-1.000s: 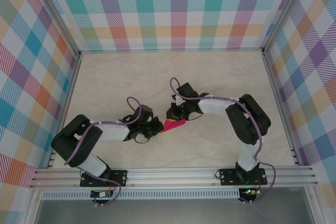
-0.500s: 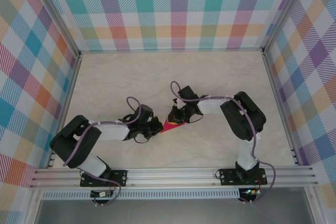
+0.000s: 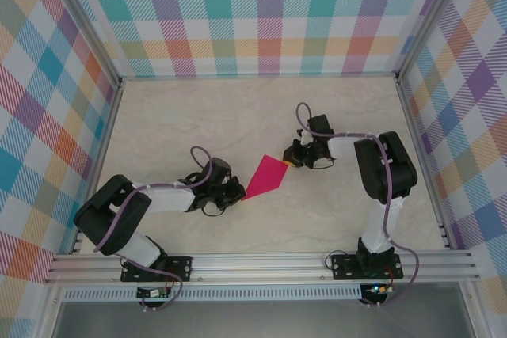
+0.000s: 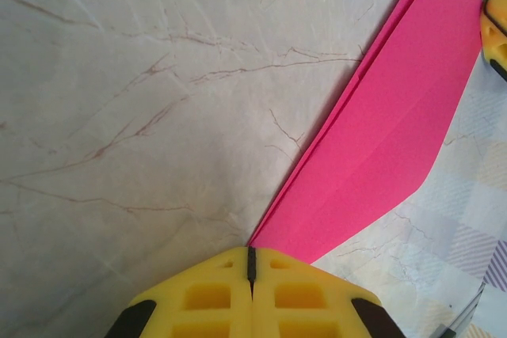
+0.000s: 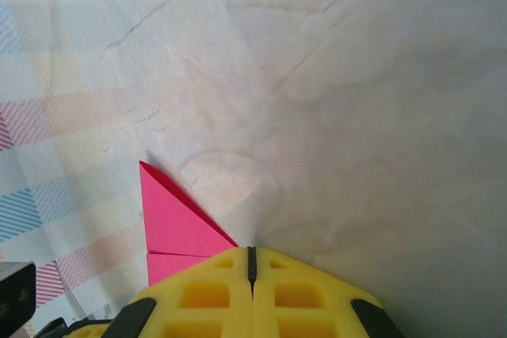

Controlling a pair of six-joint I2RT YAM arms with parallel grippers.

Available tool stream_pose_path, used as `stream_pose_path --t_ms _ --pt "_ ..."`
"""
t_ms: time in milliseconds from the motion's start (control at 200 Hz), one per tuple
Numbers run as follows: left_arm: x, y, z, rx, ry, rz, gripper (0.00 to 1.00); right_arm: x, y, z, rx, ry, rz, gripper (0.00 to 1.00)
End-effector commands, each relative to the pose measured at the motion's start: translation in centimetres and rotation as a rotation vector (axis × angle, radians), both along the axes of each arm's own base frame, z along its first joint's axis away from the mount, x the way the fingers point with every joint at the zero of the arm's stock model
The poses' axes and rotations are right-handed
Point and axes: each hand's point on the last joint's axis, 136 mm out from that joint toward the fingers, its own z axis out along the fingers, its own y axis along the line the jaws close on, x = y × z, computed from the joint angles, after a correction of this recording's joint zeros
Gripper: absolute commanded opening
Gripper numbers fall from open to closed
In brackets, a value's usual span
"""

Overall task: Fold a paper plane with a square sheet of paper (pick it up from the middle)
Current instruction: Fourth fold the wing at the center of the table, then pick up the paper from the center of the table.

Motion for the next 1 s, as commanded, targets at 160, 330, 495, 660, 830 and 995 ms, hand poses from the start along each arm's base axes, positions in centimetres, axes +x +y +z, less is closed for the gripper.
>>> stream_pose_path --t_ms 160,330,495,660,830,995 --pt "-3.4 2.7 -3.5 0.145 0.142 -0.018 0.0 1.4 -2.9 0.3 -0.115 -0.035 -0.087 0.0" --pt "-2.4 1.9 -2.3 0.124 0.091 -0.043 0.0 1.6 -4.1 4.4 -0.155 -0.101 -0.159 0.0" --pt "0.3 -0.6 1.4 0.07 -0.015 -0.1 0.17 -0.8 -3.4 6.1 -0.151 -0.062 -0.181 0.11" --pt "3.1 -2.5 5.3 0.055 -0.105 -0.119 0.37 -4.1 -2.0 5.3 -0.096 0.056 -0.21 0.42" --pt "4.4 -3.3 5.1 0.057 -0.122 -0.117 0.4 -5.8 0.9 5.1 -0.011 0.098 -0.168 0.52" --pt "4.7 -3.3 4.2 0.078 -0.113 -0.119 0.42 -6.0 3.1 4.4 0.021 0.124 -0.131 0.51"
